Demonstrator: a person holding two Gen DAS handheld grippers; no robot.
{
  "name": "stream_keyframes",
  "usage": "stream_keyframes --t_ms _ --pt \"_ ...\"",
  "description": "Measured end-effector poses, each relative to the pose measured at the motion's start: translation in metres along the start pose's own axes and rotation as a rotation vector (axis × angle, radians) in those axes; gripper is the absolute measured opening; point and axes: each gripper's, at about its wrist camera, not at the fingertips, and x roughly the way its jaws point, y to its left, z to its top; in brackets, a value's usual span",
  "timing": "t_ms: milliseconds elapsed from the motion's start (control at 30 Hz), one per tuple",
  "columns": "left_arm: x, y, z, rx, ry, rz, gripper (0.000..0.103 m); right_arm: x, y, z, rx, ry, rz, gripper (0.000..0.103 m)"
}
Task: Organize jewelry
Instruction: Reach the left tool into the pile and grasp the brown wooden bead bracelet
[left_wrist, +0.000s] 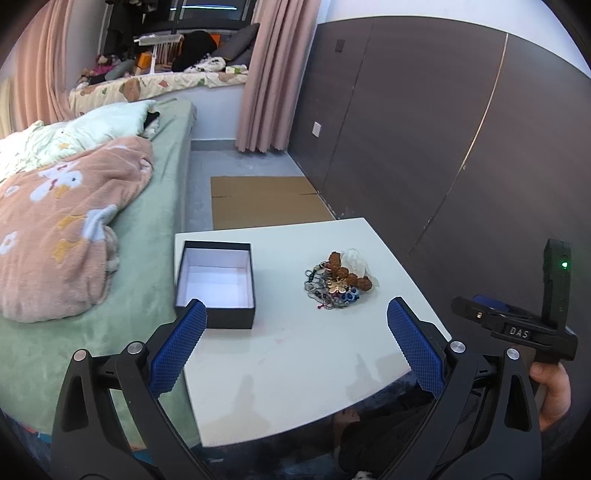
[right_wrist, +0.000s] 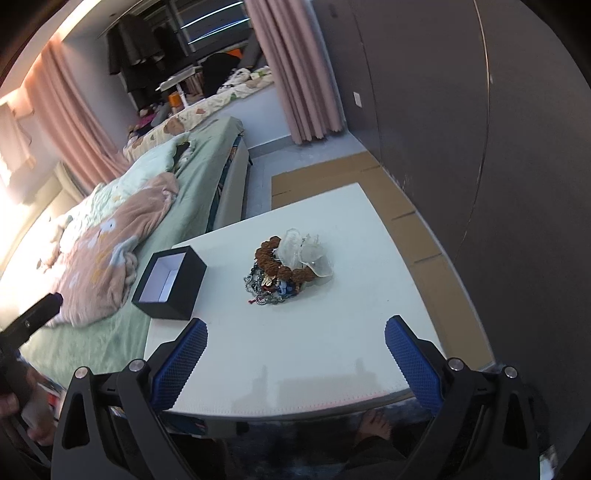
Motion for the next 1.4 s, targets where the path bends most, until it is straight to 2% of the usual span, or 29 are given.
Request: stream_keyframes --t_ms 200,567,700,767,867,1033,1100,1133,1167,1200,1267,1400 --pt "0.036 -0.004 0.013 -0.017 0.048 -0.021 0.09 0.04 -0.024 0.013 0.113 0.051 0.046 0.079" --pt "0.103 -0.007 0.03 -0.077 0.138 -0.055 0.072 0.111 -0.037 0.037 0.249 0.12 0.112 0.066" --pt "0.127 -0.004 0.034 -0.121 0.173 -0.07 0.058 0.133 -0.042 0.044 0.307 0.151 0.133 0.058" --pt "0.139 -0.006 0.036 -0.125 0.181 -0.061 0.056 0.146 -0.045 0.045 0.338 0.169 0.14 0.054" --pt "0.156 -0.007 0.04 -0.144 0.2 -0.059 0.052 0.162 -0.045 0.049 0.365 0.187 0.148 0.054" --pt "0.18 -0.005 0.043 -0.187 0.228 -0.066 0.052 0.186 -0.036 0.054 0.364 0.21 0.156 0.048" --pt "0.188 -0.004 0.044 -0.197 0.241 -0.061 0.052 0.196 -0.035 0.055 0.369 0.222 0.153 0.04" --pt "0.193 -0.003 0.044 -0.206 0.248 -0.066 0.052 0.201 -0.035 0.055 0.369 0.23 0.156 0.04" --pt "0.196 -0.003 0.044 -0.211 0.252 -0.069 0.052 0.204 -0.035 0.055 0.365 0.237 0.158 0.031" --pt "0.202 -0.003 0.043 -0.213 0.258 -0.069 0.052 0.209 -0.035 0.054 0.365 0.248 0.162 0.016" --pt "0.21 -0.004 0.042 -0.227 0.27 -0.076 0.052 0.212 -0.038 0.052 0.387 0.252 0.19 0.004" --pt "0.225 -0.009 0.039 -0.242 0.298 -0.11 0.052 0.196 -0.042 0.058 0.382 0.18 0.227 0.001"
